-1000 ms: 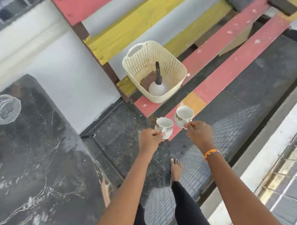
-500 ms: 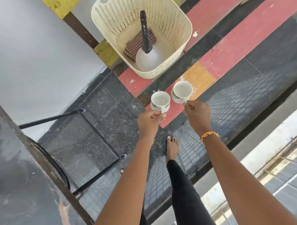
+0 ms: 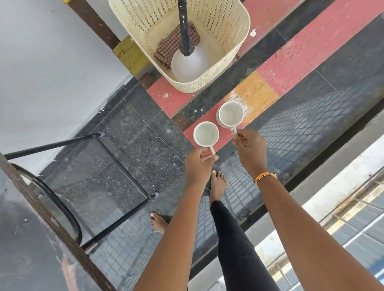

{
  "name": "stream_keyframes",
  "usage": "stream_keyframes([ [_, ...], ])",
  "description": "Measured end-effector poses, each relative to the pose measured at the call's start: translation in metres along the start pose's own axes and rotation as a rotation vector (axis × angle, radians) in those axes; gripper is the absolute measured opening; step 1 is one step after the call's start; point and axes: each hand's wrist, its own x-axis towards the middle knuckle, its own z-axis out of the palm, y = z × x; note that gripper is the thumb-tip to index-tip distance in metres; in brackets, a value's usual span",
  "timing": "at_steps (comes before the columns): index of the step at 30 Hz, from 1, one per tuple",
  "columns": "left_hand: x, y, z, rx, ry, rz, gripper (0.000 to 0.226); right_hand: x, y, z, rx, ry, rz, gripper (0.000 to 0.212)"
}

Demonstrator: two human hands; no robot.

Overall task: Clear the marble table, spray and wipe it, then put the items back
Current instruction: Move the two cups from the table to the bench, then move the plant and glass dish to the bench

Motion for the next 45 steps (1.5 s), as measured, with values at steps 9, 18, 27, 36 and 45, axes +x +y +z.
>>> stream_keyframes([
  [9, -0.035, 0.011, -0.017, -0.084, 0.068, -0.091, 0.019, -0.031, -0.026, -0.009, 0.087, 0.102, 0.051, 0.015],
  [18, -0.116, 0.035, -0.125, -0.523, 0.212, 0.009, 0.024, -0.102, -0.153, 0.006, 0.320, -0.085, -0.165, 0.010],
  [27, -0.169, 0.004, -0.295, -0.747, 0.541, 0.141, 0.026, -0.186, -0.292, 0.077, 0.321, -0.330, -0.464, 0.011],
  [36, -0.162, -0.059, -0.443, -0.913, 0.754, 0.039, 0.019, -0.234, -0.401, 0.181, 0.221, -0.413, -0.547, 0.014],
  [45, -0.105, -0.070, -0.555, -0.909, 0.755, -0.014, 0.069, -0.194, -0.466, 0.277, 0.311, -0.248, -0.211, 0.009],
])
